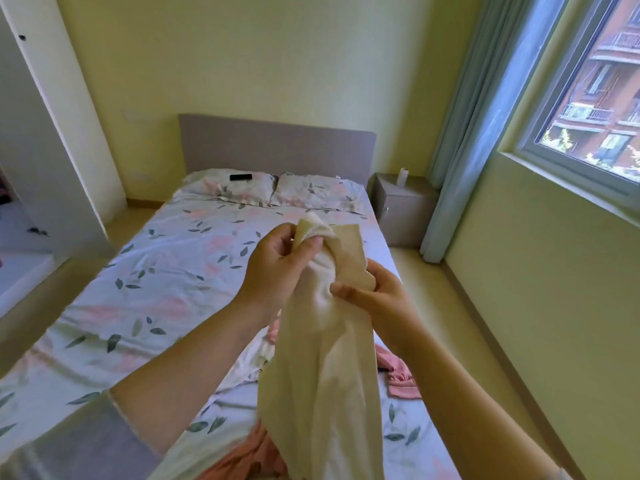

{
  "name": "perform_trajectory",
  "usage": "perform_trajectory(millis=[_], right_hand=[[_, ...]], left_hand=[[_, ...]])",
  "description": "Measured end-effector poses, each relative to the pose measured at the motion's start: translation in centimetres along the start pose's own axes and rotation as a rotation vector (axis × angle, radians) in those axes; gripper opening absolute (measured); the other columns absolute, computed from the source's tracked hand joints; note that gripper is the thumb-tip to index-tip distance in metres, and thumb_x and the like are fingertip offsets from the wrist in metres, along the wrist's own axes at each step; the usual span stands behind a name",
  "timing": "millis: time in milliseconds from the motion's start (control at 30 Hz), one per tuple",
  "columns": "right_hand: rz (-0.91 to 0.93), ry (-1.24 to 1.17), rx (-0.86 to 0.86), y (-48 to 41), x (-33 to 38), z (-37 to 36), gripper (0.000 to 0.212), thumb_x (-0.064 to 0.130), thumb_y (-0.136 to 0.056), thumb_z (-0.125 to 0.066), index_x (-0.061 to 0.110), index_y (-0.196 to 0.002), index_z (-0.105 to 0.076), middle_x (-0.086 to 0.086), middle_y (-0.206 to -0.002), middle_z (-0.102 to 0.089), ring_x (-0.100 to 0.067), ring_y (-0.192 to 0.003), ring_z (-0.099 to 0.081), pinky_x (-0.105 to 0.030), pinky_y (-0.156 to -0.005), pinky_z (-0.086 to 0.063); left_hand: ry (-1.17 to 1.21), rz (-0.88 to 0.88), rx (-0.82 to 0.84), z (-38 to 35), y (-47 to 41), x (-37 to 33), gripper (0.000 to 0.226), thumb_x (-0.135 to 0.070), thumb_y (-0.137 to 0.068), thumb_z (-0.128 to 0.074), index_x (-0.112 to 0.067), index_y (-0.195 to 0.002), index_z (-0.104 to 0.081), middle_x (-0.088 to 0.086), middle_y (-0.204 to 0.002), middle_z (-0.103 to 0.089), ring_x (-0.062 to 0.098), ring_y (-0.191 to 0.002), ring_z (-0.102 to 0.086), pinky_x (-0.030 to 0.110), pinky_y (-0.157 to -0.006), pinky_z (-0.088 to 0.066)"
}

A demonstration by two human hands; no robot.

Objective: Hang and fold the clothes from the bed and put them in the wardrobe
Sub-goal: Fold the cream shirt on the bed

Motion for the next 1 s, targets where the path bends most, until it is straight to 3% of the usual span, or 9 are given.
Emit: perform_trajectory(millis=[100,200,300,400,500,633,767,900,1000], right_hand=[[0.032,0.145,-0.123,-0.2,-0.6,2.4,0.033,0.032,-0.068,-0.085,0.031,-0.099,-0.074,-0.004,-0.100,-0.076,-0.025,-0.095,-0.072,-0.047,-0.087,-0.057],[0.056,0.238,-0.303,-0.2,-0.7,5.8,0.014,0.022,-0.079,-0.081,0.030,-0.089,-0.076,-0.003,-0.092,-0.076,-0.026,-0.091,-0.072,-0.051,-0.085,-0.058],[0.065,0.216,-0.442,0.9,-0.2,9.7,0.010,0.015,-0.083,-0.076,0.025,-0.086,-0.075,-0.001,-0.085,-0.075,-0.018,-0.081,-0.071,-0.042,-0.077,-0.059],[0.111,0.190,-0.622,2.5,1.4,14.2,0.002,0.016,-0.085,-0.074,0.016,-0.085,-0.073,-0.002,-0.079,-0.071,-0.014,-0.075,-0.065,-0.035,-0.069,-0.054],[0.132,0.181,-0.787,4.4,2.5,17.8,0.020,0.021,-0.087,-0.072,0.003,-0.096,-0.068,-0.012,-0.087,-0.065,-0.022,-0.081,-0.060,-0.041,-0.074,-0.052],[0.164,0.243,-1.008,8.8,4.1,21.5,0.016,0.021,-0.089,-0.068,0.006,-0.096,-0.068,-0.008,-0.083,-0.065,-0.019,-0.079,-0.060,-0.033,-0.069,-0.052],[0.188,0.323,-1.076,11.8,5.3,24.4,0.010,0.018,-0.089,-0.069,0.011,-0.083,-0.065,-0.007,-0.077,-0.062,-0.017,-0.072,-0.057,-0.032,-0.064,-0.049],[0.143,0.428,-1.154,13.2,3.6,28.2,0.023,0.020,-0.086,-0.070,0.023,-0.067,-0.059,0.016,-0.055,-0.057,0.002,-0.053,-0.050,-0.016,-0.051,-0.041],[0.050,0.425,-1.198,13.2,-0.5,31.7,0.022,0.021,-0.087,-0.070,0.024,-0.067,-0.060,0.020,-0.053,-0.059,0.007,-0.050,-0.052,-0.009,-0.045,-0.037]], left_hand=[[0.017,0.006,0.204,-2.8,-1.3,0.8,0.031,-0.041,-0.086,-0.068,-0.010,-0.087,-0.063,0.003,-0.074,-0.058,0.017,-0.068,-0.052,0.030,-0.062,-0.042],[0.104,0.096,0.340,-5.7,-2.2,2.4,0.025,-0.030,-0.092,-0.062,-0.007,-0.102,-0.067,0.015,-0.079,-0.056,0.025,-0.068,-0.050,0.033,-0.063,-0.045],[0.187,0.141,0.335,-6.8,-3.4,3.8,0.022,-0.015,-0.095,-0.058,0.000,-0.109,-0.066,0.017,-0.100,-0.071,0.028,-0.091,-0.069,0.033,-0.085,-0.057],[0.110,0.160,0.262,-5.6,-4.7,6.0,0.020,-0.016,-0.096,-0.057,-0.001,-0.102,-0.067,0.015,-0.100,-0.073,0.028,-0.096,-0.070,0.036,-0.088,-0.058],[0.034,0.222,0.259,-5.1,-4.7,9.8,0.018,-0.016,-0.097,-0.056,-0.003,-0.098,-0.068,0.013,-0.098,-0.074,0.028,-0.095,-0.070,0.039,-0.088,-0.057],[0.042,0.262,0.343,-9.8,-4.6,11.7,0.017,-0.015,-0.096,-0.056,-0.006,-0.091,-0.069,0.012,-0.096,-0.074,0.028,-0.093,-0.070,0.035,-0.083,-0.057],[0.061,0.217,0.502,-17.7,-4.3,10.1,0.020,-0.015,-0.097,-0.055,-0.001,-0.093,-0.068,0.014,-0.096,-0.072,0.024,-0.090,-0.070,0.033,-0.082,-0.058],[0.060,0.213,0.588,-22.8,-3.9,10.5,0.018,-0.017,-0.096,-0.056,-0.004,-0.094,-0.069,0.011,-0.097,-0.073,0.021,-0.089,-0.070,0.032,-0.081,-0.058],[0.016,0.253,0.578,-24.7,-4.3,13.6,0.016,-0.016,-0.095,-0.057,-0.008,-0.087,-0.069,0.010,-0.094,-0.073,0.022,-0.087,-0.070,0.033,-0.080,-0.057]])
Point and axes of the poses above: each hand's wrist, its own y-axis away from the middle knuckle, its own z-axis out of the back of the hand, x = y × z, the point moved 9 cm from there along -y, towards the middle knuckle
